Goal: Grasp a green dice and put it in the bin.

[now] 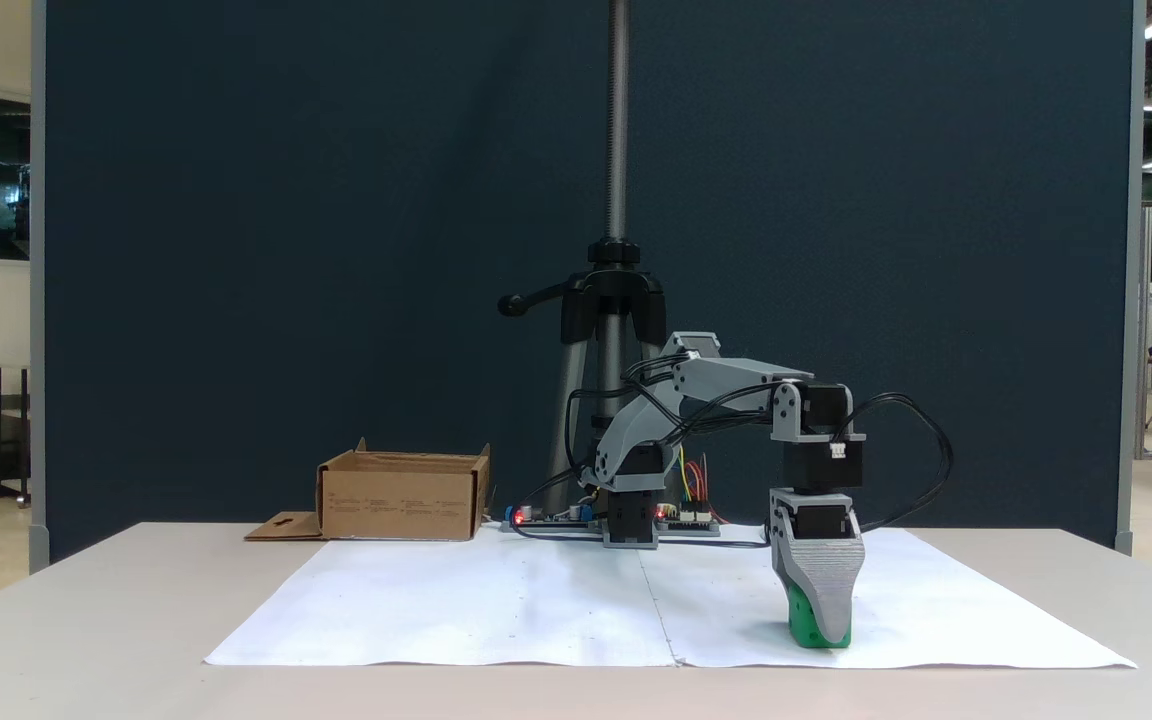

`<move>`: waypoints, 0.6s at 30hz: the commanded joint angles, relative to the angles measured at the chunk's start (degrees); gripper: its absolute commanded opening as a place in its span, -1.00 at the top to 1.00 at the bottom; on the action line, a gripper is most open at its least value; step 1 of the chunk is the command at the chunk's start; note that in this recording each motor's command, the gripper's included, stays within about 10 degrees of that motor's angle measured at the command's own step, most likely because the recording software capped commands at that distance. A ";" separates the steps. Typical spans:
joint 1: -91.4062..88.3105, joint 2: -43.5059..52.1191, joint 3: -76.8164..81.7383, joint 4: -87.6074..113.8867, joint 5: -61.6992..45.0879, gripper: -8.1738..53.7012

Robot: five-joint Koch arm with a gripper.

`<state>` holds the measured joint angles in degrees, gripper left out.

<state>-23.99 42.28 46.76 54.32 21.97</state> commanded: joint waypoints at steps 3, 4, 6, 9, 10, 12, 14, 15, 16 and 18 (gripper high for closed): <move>-0.44 1.05 -3.60 -2.64 -0.53 -0.57; -0.44 0.97 -3.60 -2.64 -0.62 -0.57; -0.26 0.88 -3.60 -2.72 -0.97 -0.57; 0.00 0.88 -3.60 -2.72 -1.41 -0.57; 0.09 0.88 -3.60 -2.72 -1.49 -0.57; 0.26 0.88 -3.60 -2.72 -1.85 -0.57; 0.53 0.88 -3.60 -2.81 -2.02 -0.57; 0.53 0.88 -3.60 -2.81 -2.02 -0.57; 0.53 0.88 -3.60 -2.72 -2.02 -0.57; 0.53 0.88 -3.60 -2.46 -2.02 -0.56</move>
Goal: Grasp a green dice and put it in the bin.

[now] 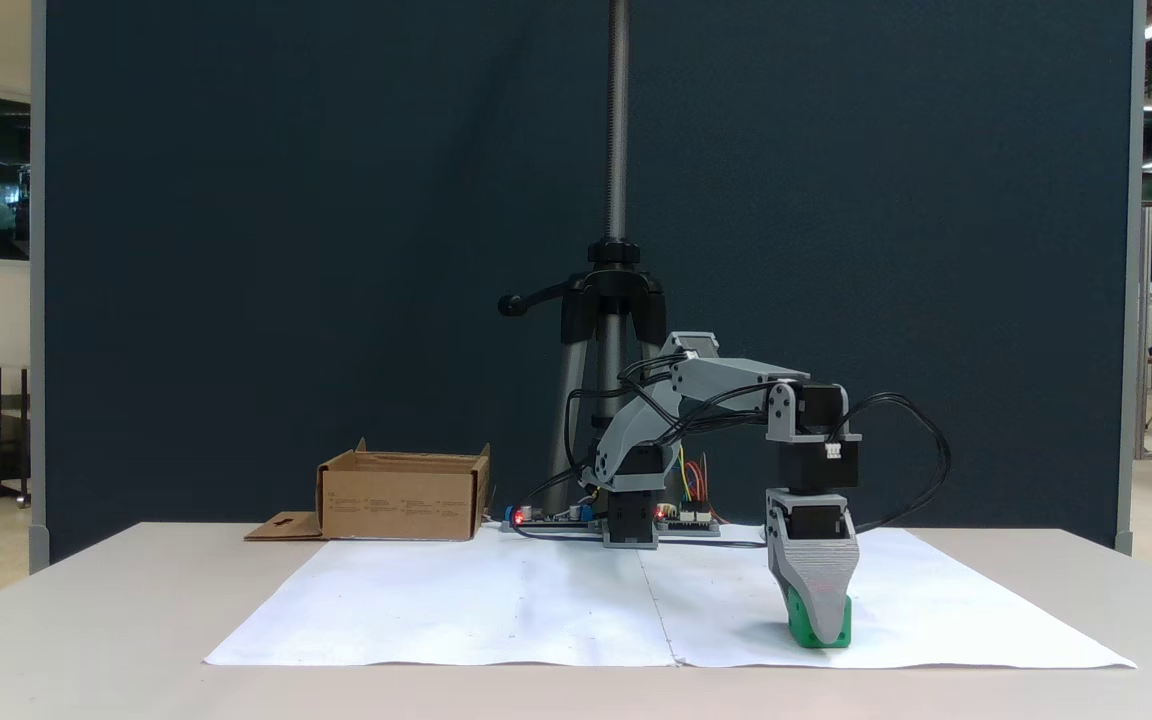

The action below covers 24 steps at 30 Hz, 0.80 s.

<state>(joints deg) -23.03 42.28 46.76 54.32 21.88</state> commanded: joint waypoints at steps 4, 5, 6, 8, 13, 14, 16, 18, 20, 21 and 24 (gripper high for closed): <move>-0.53 0.88 -3.60 -2.02 -1.85 -0.34; -0.53 0.88 -3.52 -1.93 -1.85 -0.29; -0.53 0.88 -3.52 -1.85 -1.85 -0.25; -0.53 0.88 -3.52 -1.58 -1.85 -0.14; -0.53 0.88 -3.60 -0.35 -1.85 0.34; -0.44 0.88 -3.52 -0.18 -1.85 0.35; -0.35 0.97 -3.52 0.26 -1.85 0.35; -0.18 1.05 -3.52 0.62 -1.85 0.35; 0.70 1.49 -3.34 0.62 -1.76 0.35; 1.23 2.55 -2.81 0.62 -1.67 0.35; 3.60 7.03 -0.09 0.53 -1.41 0.35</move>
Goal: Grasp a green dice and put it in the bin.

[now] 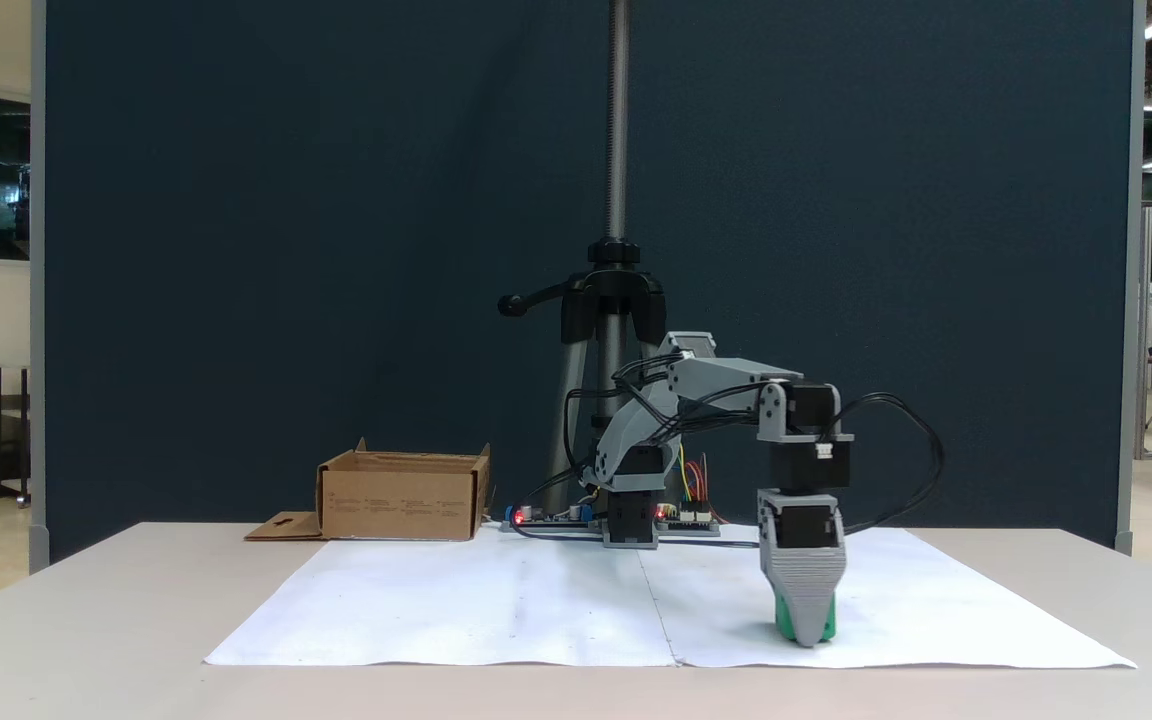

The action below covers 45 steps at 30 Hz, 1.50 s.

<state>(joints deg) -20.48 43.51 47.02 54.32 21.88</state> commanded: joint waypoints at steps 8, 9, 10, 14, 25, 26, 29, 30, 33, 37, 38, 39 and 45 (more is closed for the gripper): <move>14.24 24.77 8.88 0.44 -1.41 0.35; 16.87 27.07 9.84 0.44 -1.49 0.35; 19.69 28.65 10.63 0.44 -1.49 0.35; 32.43 31.82 12.22 0.26 -2.11 0.35; 69.08 42.80 19.25 0.18 -19.07 0.35; 71.89 43.15 19.34 0.26 -20.65 0.35; 80.68 44.47 20.21 0.35 -24.08 0.35; 83.23 45.00 21.01 0.26 -25.40 0.35; 90.53 46.05 22.59 0.09 -28.92 0.35; 98.26 46.14 23.12 -0.26 -32.96 0.35; 100.11 46.14 23.12 -0.62 -33.57 0.35; 101.60 46.14 23.20 -0.62 -34.80 0.35; 110.48 46.32 23.47 -1.85 -39.20 0.35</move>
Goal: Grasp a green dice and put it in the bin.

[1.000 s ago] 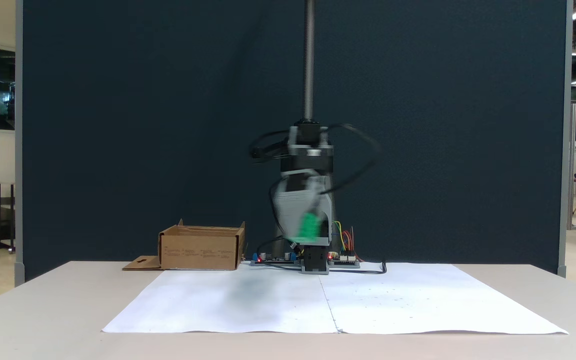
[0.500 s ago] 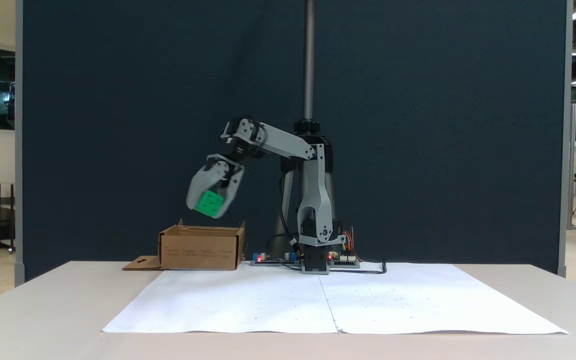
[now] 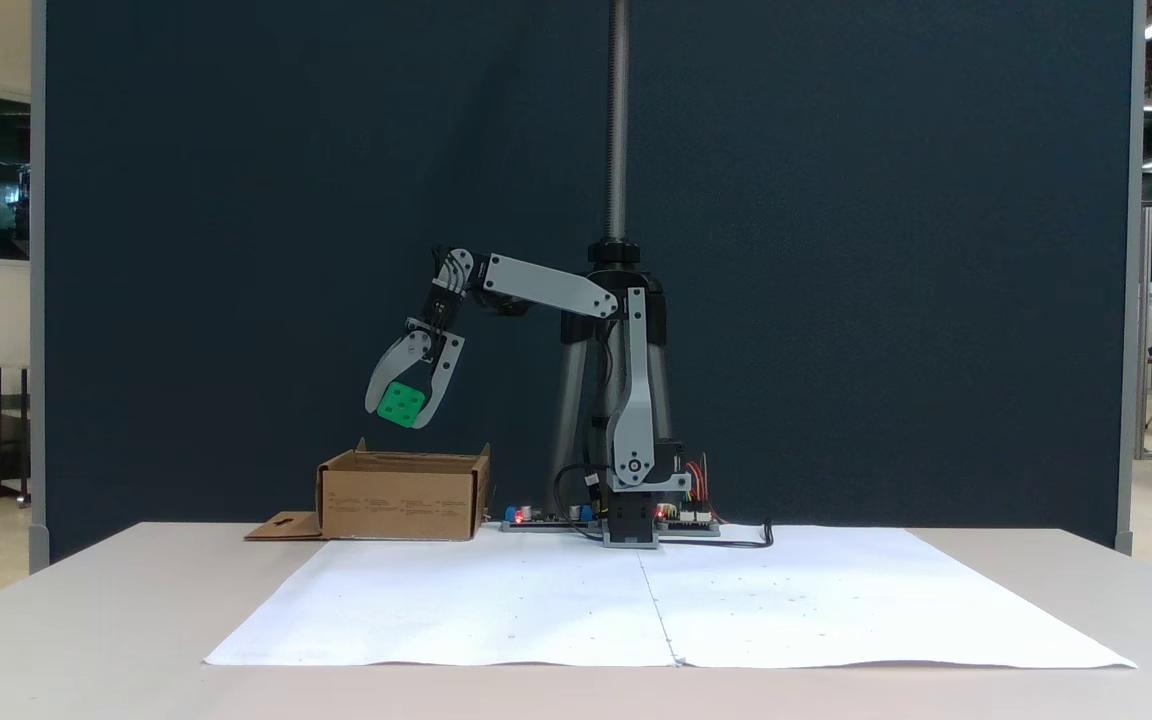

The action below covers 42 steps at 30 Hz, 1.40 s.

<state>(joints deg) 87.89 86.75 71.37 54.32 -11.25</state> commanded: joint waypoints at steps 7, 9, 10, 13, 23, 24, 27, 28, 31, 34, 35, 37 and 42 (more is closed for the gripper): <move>8.96 4.04 6.24 -11.25 -9.67 0.35; 10.20 4.22 10.81 -16.06 -11.16 0.35; 10.81 4.31 13.27 -18.44 -11.78 0.35; 12.30 4.31 19.25 -24.96 -13.89 0.35; 15.12 4.31 22.94 -29.79 -16.44 0.35; 15.12 4.31 22.94 -29.79 -16.44 0.35; 15.21 4.31 23.47 -29.44 -16.44 0.35; 15.21 4.31 24.70 -29.27 -16.26 0.07; 15.73 4.31 27.86 -29.09 -16.08 -0.45; 16.00 4.75 28.48 -29.09 -16.08 -0.61; 16.00 5.10 28.56 -29.27 -16.08 -0.61; 16.00 6.42 28.48 -29.53 -16.00 -0.61; 14.06 11.60 27.07 -30.59 -11.87 -0.61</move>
<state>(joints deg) 101.95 95.10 100.81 27.33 -21.97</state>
